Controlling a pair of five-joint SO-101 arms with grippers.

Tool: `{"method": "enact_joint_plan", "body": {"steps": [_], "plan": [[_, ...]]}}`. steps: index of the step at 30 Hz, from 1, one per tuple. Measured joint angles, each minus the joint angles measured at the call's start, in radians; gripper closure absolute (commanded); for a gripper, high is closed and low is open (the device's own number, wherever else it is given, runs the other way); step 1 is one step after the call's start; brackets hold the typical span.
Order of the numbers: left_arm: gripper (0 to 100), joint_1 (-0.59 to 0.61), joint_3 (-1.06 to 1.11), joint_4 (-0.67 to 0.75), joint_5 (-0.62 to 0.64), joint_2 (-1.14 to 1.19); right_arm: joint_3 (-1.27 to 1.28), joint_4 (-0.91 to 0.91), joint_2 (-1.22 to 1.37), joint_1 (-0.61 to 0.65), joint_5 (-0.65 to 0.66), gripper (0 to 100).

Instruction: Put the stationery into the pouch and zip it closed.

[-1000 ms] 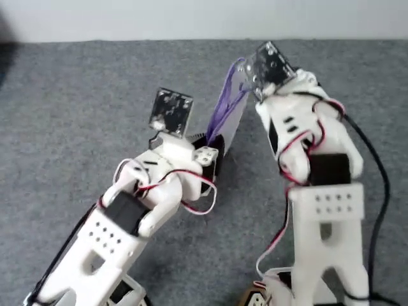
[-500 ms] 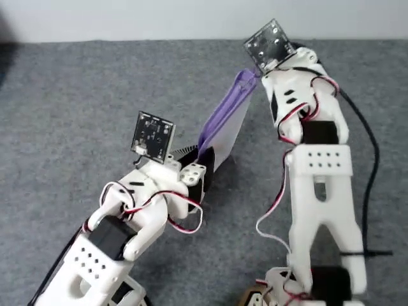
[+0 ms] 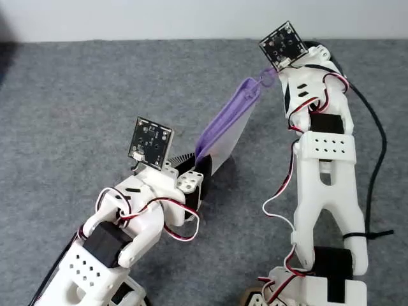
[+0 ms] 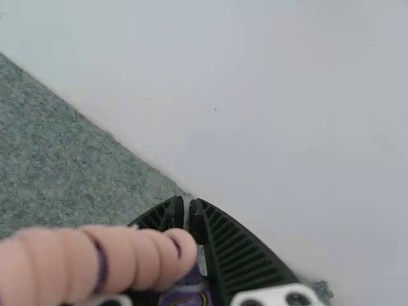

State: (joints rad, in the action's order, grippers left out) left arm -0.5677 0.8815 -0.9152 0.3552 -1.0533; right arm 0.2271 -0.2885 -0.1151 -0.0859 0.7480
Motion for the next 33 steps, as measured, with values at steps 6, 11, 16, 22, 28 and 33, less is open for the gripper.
{"method": "enact_joint_plan", "body": {"steps": [6,11,16,22,28,33], "plan": [[99,0.006,0.002,-0.029,0.0,-0.015,-0.005,0.002,0.069,-0.121,-0.003,99.1],[99,0.002,0.002,-0.032,0.0,-0.02,-0.015,0.002,0.071,-0.143,-0.002,99.1],[94,0.002,0.003,-0.032,0.0,-0.041,-0.018,-0.049,0.071,-0.143,-0.002,98.7],[69,0.031,0.003,-0.037,0.008,-0.098,-0.018,-0.265,0.029,-0.144,-0.015,83.9],[67,0.166,0.002,-0.12,0.068,-0.115,-0.018,-0.614,-0.106,-0.144,-0.152,74.1],[67,0.319,0.002,-0.16,0.069,-0.118,-0.02,-0.809,-0.201,-0.138,-0.296,77.5]]}}
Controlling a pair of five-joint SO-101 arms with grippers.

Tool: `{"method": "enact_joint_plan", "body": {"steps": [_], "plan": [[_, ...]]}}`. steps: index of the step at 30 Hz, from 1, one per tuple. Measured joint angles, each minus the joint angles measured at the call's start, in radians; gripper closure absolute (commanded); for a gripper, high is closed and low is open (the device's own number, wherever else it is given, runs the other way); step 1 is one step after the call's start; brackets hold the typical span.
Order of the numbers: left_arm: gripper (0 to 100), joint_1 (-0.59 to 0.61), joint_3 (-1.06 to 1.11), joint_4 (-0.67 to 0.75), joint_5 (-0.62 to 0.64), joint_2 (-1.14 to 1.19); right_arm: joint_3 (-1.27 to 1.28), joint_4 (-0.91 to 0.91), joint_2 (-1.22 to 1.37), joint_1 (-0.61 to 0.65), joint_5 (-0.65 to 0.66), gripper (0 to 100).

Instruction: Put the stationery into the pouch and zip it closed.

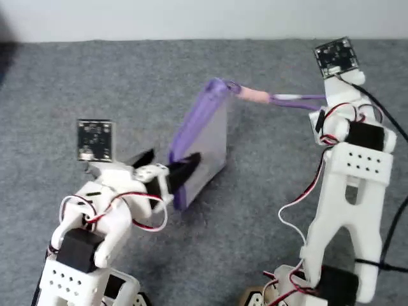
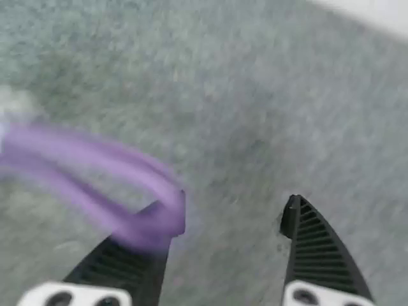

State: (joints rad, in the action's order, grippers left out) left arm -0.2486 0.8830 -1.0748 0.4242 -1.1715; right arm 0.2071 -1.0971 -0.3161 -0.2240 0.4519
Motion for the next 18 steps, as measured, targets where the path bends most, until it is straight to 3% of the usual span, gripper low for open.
{"method": "enact_joint_plan", "body": {"steps": [4,10,18], "plan": [[67,0.077,0.0,-0.003,0.0,0.0,0.0,-0.132,-0.074,0.04,-0.095,77.8],[67,0.098,-0.038,-0.068,0.018,-0.003,0.0,-0.305,-0.144,0.12,-0.249,77.8],[67,0.098,-0.17,-0.226,0.032,-0.006,-0.002,-0.373,-0.161,0.129,-0.445,77.9]]}}
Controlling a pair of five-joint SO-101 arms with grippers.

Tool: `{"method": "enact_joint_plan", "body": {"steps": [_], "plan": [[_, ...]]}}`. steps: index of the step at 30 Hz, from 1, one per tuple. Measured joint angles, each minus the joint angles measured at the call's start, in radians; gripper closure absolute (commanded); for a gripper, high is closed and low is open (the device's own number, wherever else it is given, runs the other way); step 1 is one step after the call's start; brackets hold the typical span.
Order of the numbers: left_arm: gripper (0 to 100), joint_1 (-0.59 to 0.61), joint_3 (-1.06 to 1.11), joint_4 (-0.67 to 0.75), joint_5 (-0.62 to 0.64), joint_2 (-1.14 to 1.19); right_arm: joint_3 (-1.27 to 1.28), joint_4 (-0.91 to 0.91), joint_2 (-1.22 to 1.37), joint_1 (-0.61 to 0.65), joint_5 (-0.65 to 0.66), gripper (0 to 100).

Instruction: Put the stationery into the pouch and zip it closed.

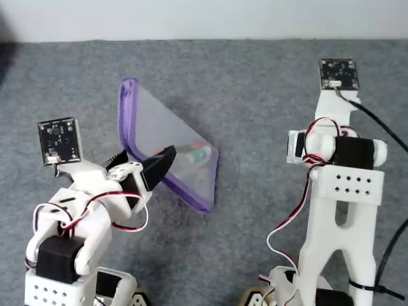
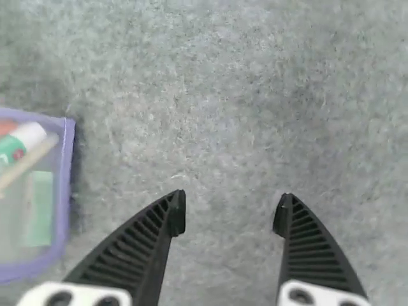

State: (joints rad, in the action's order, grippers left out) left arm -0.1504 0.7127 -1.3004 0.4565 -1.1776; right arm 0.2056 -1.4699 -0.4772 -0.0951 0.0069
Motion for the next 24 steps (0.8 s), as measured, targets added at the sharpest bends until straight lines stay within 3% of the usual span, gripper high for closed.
{"method": "enact_joint_plan", "body": {"steps": [3,9,15,19,22,24], "plan": [[67,0.011,-0.025,-0.032,-0.005,-0.029,0.005,-0.051,-0.041,0.029,-0.044,77.9],[67,0.186,-0.026,-0.107,-0.058,-0.114,0.13,-0.095,-0.17,0.075,-0.061,77.9],[68,0.341,-0.026,-0.178,-0.135,-0.181,0.373,0.068,-0.353,0.077,-0.063,82.0],[84,0.384,0.008,-0.175,-0.155,-0.239,0.548,0.199,-0.499,0.081,-0.063,99.8],[100,0.388,0.055,-0.141,-0.158,-0.307,0.632,0.259,-0.611,0.08,-0.063,95.3],[98,0.388,0.103,-0.104,-0.17,-0.359,0.672,0.273,-0.675,0.081,-0.063,97.2]]}}
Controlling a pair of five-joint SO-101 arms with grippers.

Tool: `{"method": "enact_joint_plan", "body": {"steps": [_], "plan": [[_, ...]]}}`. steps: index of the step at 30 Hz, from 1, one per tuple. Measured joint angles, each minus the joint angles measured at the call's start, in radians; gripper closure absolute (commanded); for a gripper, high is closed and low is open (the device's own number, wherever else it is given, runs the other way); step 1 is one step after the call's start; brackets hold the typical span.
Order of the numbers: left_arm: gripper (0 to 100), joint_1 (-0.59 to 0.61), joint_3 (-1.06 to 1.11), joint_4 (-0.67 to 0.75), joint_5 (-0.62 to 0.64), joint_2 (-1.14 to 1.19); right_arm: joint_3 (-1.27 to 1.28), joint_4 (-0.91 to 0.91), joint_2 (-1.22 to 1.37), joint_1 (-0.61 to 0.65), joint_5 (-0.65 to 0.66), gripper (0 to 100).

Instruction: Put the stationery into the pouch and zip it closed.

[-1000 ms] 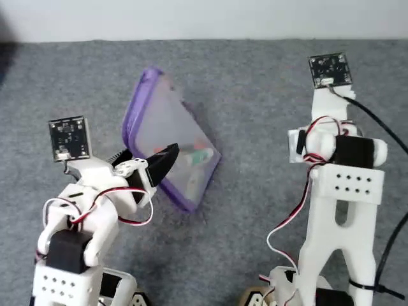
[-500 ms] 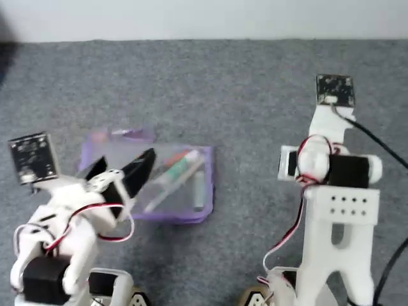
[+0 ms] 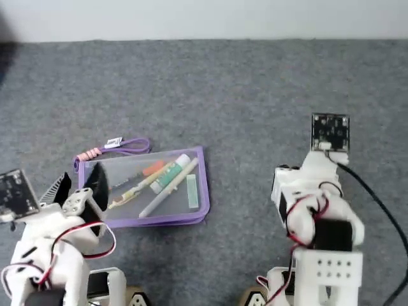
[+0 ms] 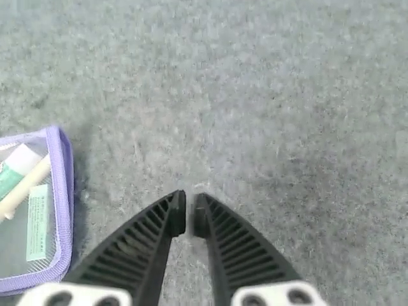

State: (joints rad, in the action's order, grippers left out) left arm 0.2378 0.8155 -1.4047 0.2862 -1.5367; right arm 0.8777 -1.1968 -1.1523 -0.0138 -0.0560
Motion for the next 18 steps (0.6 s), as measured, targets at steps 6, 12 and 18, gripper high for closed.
{"method": "enact_joint_plan", "body": {"steps": [6,12,18], "plan": [[99,0.0,0.209,0.115,-0.041,-0.137,0.086,0.008,-0.087,0.0,0.0,99.1],[99,0.0,0.436,0.25,-0.083,-0.264,0.133,0.014,-0.163,0.0,-0.049,99.1],[99,-0.057,0.583,0.367,-0.147,-0.267,0.236,0.014,-0.245,0.0,-0.071,99.1]]}}
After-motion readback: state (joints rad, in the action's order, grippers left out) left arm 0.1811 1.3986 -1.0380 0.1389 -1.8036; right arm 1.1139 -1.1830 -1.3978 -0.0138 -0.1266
